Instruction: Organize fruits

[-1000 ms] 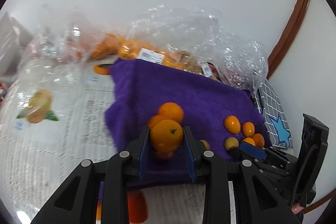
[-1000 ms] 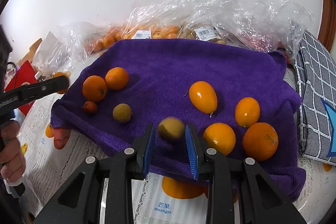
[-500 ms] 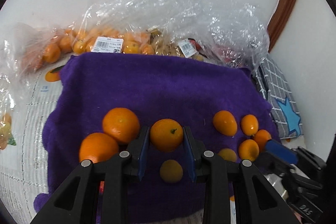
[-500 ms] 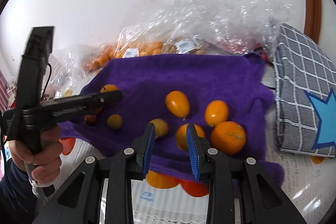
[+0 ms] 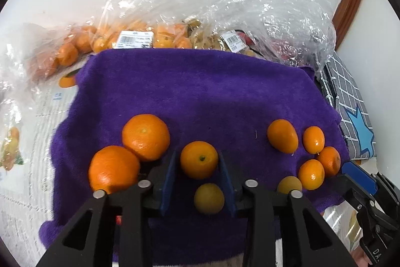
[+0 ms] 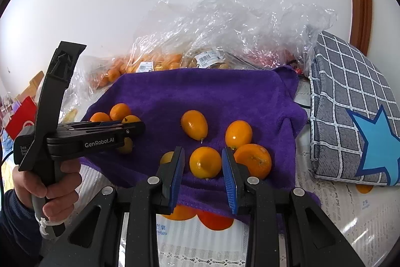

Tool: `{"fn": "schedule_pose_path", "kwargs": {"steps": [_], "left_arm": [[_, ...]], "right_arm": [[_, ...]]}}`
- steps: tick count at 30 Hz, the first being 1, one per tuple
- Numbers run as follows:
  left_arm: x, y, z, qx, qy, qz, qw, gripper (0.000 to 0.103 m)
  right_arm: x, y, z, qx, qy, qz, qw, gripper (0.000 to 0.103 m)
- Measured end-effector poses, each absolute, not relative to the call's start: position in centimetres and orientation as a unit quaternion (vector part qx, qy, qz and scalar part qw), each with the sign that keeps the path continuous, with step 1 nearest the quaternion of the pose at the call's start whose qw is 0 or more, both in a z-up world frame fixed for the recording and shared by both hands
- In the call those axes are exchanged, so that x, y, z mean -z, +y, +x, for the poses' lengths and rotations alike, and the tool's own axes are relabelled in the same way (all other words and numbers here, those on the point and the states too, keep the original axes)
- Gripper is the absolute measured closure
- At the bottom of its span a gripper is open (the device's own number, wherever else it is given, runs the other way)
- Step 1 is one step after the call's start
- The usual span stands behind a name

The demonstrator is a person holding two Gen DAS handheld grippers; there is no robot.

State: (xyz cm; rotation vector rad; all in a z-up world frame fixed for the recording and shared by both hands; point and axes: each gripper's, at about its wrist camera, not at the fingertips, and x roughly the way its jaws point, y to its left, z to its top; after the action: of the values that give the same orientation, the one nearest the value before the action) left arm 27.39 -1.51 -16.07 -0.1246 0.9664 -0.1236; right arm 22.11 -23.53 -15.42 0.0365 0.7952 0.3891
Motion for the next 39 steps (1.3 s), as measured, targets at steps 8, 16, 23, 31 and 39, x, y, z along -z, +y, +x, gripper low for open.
{"fn": "schedule_pose_path", "kwargs": {"steps": [8,16,23,31,39], "left_arm": [[11.5,0.4,22.2,0.052,0.422,-0.073,0.902,0.057],[7.5,0.8,14.4,0.041,0.367,-0.076,0.926,0.036],[6.0,0.1,10.0,0.029,0.349,-0.051,0.935,0.029],[4.3,0.1,6.8,0.019,0.326,-0.044,0.944,0.026],[4.0,0.4,6.4,0.016,0.322,-0.046,0.945,0.026]], "right_arm": [[13.1,-25.1,19.3,-0.141,0.389,0.051,0.909,0.063],[8.9,-26.4,14.0,-0.093,0.376,0.043,0.921,0.044],[6.2,-26.5,8.3,-0.056,0.334,0.008,0.941,0.012],[4.6,-26.4,5.9,-0.052,0.325,0.016,0.944,0.008],[4.7,-26.4,5.1,-0.048,0.330,0.021,0.943,0.008]]}}
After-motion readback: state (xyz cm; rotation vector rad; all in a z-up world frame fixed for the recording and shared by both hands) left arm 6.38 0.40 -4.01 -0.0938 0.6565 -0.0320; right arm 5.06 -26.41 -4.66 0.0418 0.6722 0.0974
